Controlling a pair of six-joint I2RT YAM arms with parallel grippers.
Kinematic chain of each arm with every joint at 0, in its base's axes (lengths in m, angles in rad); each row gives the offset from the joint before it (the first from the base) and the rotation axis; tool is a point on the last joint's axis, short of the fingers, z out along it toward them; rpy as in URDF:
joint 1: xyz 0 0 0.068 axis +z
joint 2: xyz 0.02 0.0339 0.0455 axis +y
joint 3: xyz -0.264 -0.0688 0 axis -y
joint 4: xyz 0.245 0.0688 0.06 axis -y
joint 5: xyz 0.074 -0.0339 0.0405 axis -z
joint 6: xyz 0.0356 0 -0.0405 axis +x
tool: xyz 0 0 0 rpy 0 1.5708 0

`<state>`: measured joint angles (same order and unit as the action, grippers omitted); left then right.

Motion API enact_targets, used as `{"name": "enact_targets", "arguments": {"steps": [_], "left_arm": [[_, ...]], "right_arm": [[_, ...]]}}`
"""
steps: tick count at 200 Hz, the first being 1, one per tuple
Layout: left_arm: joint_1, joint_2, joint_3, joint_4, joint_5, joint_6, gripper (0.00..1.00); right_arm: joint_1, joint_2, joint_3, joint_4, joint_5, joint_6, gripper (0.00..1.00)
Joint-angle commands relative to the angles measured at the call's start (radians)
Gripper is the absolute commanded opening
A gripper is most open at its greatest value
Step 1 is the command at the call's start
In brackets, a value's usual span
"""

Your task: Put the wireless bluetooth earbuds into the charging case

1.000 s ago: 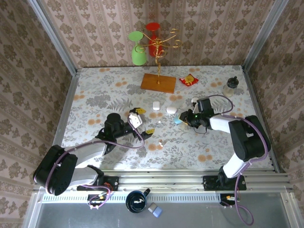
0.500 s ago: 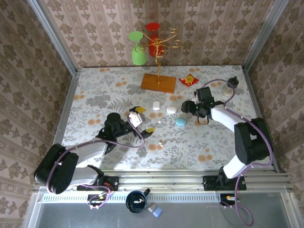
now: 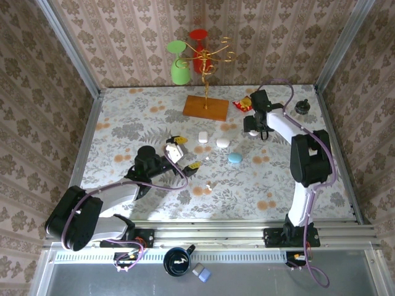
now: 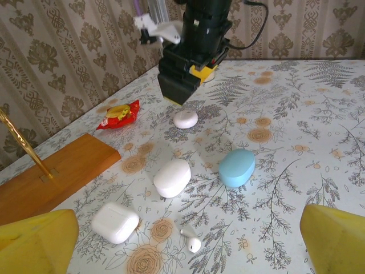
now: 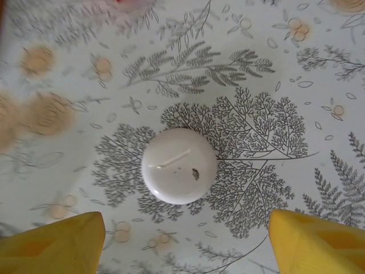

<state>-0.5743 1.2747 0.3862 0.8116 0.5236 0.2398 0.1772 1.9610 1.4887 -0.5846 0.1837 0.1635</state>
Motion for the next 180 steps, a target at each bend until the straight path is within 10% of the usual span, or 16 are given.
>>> {"name": "enact_targets", "arguments": {"steps": [1, 107, 180], "left_arm": [[0.004, 0.003, -0.009, 0.012, 0.021, -0.017, 1.0], [0.002, 0.012, 0.006, -0.008, 0.044, -0.022, 1.0], [0.001, 0.034, 0.007, 0.024, 0.003, -0.034, 1.0]], "right_arm": [[-0.012, 0.072, 0.1, -0.137, 0.011, -0.124, 0.76], [-0.028, 0.333, 0.368, -0.295, -0.107, -0.309, 0.74], [-0.029, 0.303, 0.365, -0.287, -0.143, -0.242, 0.49]]}}
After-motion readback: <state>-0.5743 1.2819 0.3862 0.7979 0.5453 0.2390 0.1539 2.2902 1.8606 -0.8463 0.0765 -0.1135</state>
